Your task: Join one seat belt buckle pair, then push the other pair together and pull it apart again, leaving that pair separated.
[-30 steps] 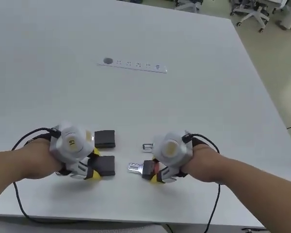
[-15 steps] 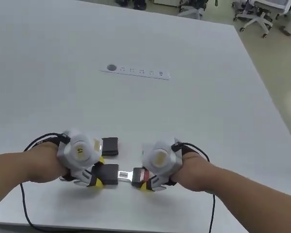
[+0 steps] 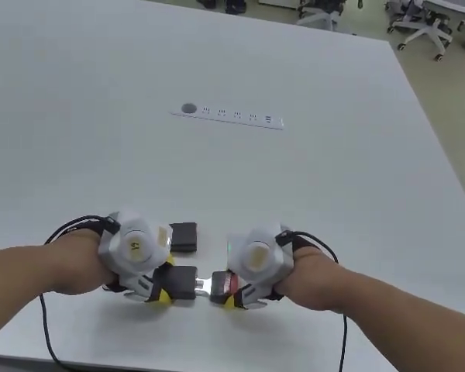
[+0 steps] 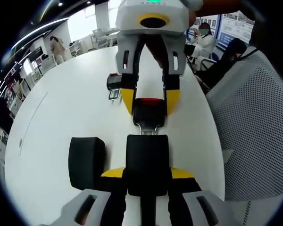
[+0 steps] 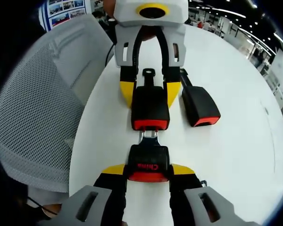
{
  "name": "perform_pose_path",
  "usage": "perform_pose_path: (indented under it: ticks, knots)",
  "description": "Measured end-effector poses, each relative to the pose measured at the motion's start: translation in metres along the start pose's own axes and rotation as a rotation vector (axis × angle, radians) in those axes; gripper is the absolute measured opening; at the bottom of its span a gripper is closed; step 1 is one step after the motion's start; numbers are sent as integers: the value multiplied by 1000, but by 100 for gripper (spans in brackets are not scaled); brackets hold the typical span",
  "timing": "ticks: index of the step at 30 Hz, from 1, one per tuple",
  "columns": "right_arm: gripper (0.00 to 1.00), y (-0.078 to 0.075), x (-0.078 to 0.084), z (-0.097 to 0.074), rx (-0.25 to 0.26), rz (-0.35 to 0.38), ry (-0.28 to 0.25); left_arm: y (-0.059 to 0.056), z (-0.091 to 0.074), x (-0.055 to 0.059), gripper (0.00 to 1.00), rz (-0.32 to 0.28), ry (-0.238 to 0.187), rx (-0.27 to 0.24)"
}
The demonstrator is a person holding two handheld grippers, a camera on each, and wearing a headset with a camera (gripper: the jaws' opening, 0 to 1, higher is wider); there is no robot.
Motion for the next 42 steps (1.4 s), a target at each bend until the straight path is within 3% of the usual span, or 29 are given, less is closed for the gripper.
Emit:
perform_pose_path:
  ticks: [14, 39, 40, 42]
  knots:
    - [30, -5, -8, 2, -20, -9, 32, 4, 2, 1, 34, 26, 10, 13]
    - [30, -4, -23, 14, 40, 83, -21, 6, 4, 0, 33, 50, 4, 21]
    - [30, -7, -24, 15, 51, 47, -8, 6, 3, 1, 33, 49, -2, 17]
    - [30, -7, -25, 16, 53, 65, -9, 6, 3, 2, 33, 46, -9, 16]
Point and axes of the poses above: the centre of the closed fingertips' face, and the gripper's own axes: z roughly forward along the fingers, y roughly to its left, x roughly out of its underside, the point moved 4 cm from there along -z, roughly backward along the fingers, and after that the axes turned 8 degrees about -z, right-handed, at the moved point
